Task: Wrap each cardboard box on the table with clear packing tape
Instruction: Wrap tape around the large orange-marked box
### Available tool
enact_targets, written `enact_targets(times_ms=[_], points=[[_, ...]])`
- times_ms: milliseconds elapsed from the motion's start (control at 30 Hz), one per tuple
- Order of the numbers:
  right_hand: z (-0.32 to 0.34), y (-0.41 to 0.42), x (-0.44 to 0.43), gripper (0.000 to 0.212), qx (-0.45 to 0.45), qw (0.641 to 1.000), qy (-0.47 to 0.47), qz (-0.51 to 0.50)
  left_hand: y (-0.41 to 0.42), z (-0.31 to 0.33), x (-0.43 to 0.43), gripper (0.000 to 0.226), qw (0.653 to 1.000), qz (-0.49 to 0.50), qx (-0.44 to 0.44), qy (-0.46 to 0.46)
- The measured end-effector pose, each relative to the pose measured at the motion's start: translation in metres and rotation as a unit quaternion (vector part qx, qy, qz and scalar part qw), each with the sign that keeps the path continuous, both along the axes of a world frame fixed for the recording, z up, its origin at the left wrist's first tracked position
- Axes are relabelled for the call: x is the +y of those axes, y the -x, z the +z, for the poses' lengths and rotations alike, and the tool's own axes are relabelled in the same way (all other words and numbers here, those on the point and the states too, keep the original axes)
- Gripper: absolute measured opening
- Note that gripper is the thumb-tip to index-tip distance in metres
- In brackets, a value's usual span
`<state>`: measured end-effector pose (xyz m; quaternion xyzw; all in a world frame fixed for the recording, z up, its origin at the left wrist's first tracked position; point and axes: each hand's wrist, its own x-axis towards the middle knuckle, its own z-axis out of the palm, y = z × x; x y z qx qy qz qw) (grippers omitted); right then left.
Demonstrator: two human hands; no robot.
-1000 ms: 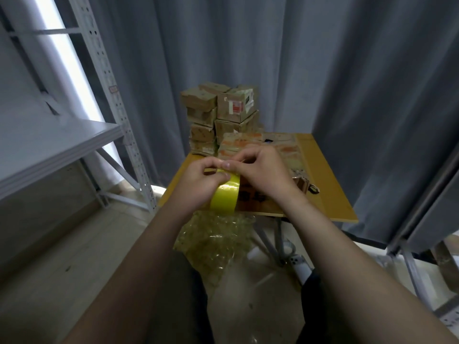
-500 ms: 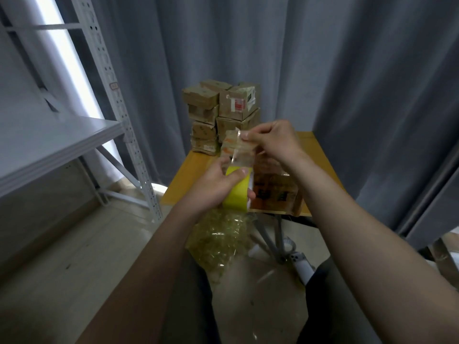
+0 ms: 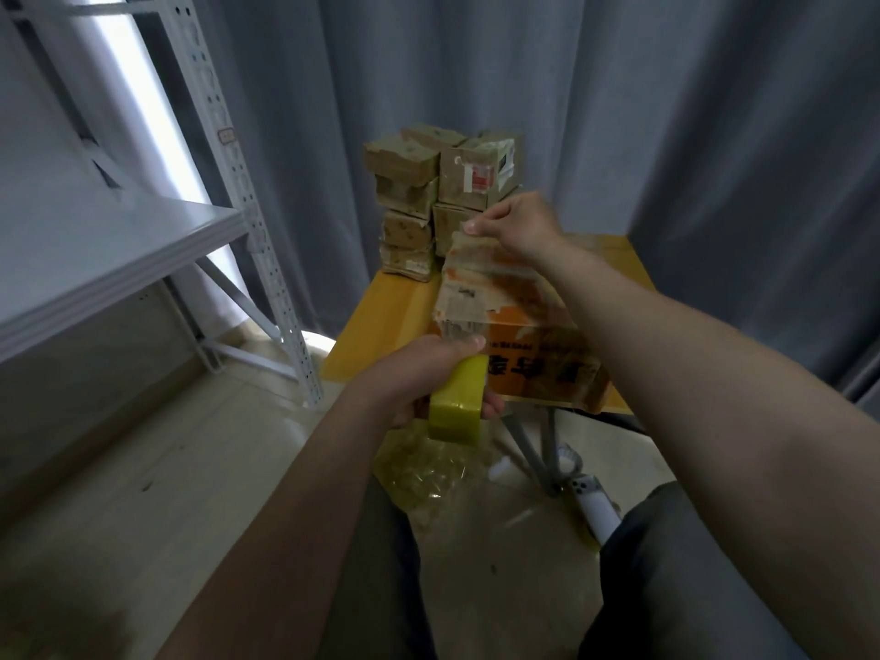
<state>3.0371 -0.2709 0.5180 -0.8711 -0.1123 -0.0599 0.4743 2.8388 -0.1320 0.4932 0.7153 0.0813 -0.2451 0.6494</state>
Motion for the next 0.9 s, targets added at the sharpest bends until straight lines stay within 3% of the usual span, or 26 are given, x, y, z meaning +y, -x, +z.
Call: enact_targets(times_ms=[367,567,700,833,900], points=[[-0.040,-0.031,0.005,0.012,0.012,0.997,0.076,0.009,-0.024,-0.025,0.007,0.031,0.999,-0.012,0.029,-0.031],[-0.048,-0.023,0.003,0.015,-0.057,0.971,0.228,-0.043,-0.033,-0.044,0.009,0.044,0.999,-0.007,0.031,-0.027],[-0.035,-0.011,0.005,0.068,-0.065,0.917,0.386,-0.077,-0.038,-0.051,0.006,0.041,1.000,-0.001,0.031,-0.006],[-0.016,0.029,0.020,0.069,-0.128,0.920,0.369,-0.031,-0.043,-0.061,0.004,0.037,0.999,0.020,0.035,0.019],[-0.016,0.065,0.032,0.072,-0.076,0.933,0.348,0.048,-0.044,-0.066,0.002,0.038,0.999,0.037,0.011,0.020]])
